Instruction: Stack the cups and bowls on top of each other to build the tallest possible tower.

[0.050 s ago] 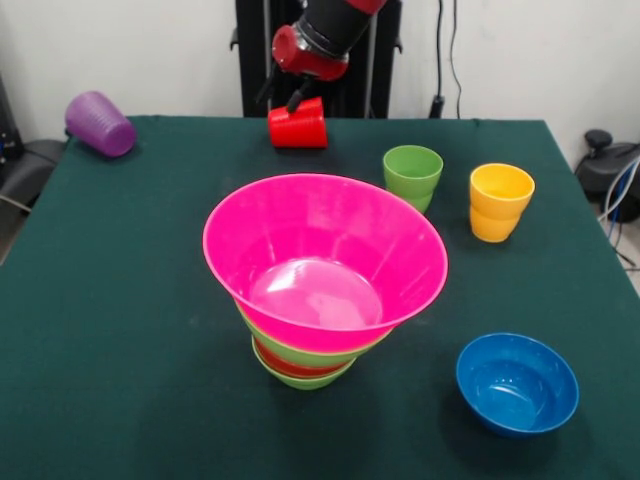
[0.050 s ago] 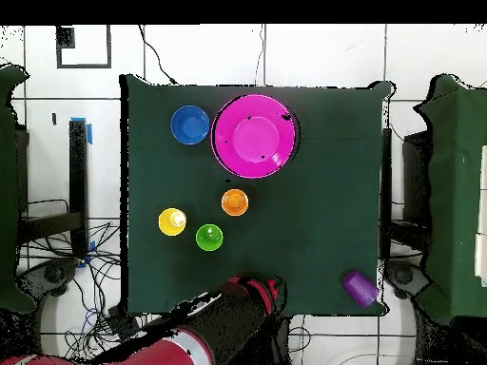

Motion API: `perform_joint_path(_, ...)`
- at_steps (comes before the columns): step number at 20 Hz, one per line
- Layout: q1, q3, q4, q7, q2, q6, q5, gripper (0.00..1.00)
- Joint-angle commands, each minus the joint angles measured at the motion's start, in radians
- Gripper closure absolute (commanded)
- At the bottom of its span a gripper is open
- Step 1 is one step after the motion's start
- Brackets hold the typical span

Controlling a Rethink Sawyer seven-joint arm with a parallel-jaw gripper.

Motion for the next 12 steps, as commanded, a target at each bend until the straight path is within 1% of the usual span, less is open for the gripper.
perform_joint_path(1, -0.089, 0.283, 0.025, 0.049, -0.098, 0.102, 0.080, 0.00)
perform_joint_path(2, -0.109, 0.306, 0.035, 0.054, -0.114, 0.106, 0.089, 0.00)
perform_joint_path(4, -0.178, 0.379, 0.071, 0.057, -0.159, 0.146, 0.129, 0.00)
perform_joint_path(7, -0.249, 0.452, 0.104, 0.054, -0.208, 0.194, 0.178, 0.00)
perform_joint_path(9, -0.270, 0.473, 0.109, 0.038, -0.225, 0.222, 0.191, 0.00)
perform_joint_path(12, -0.308, 0.504, 0.111, 0.025, -0.228, 0.234, 0.201, 0.00)
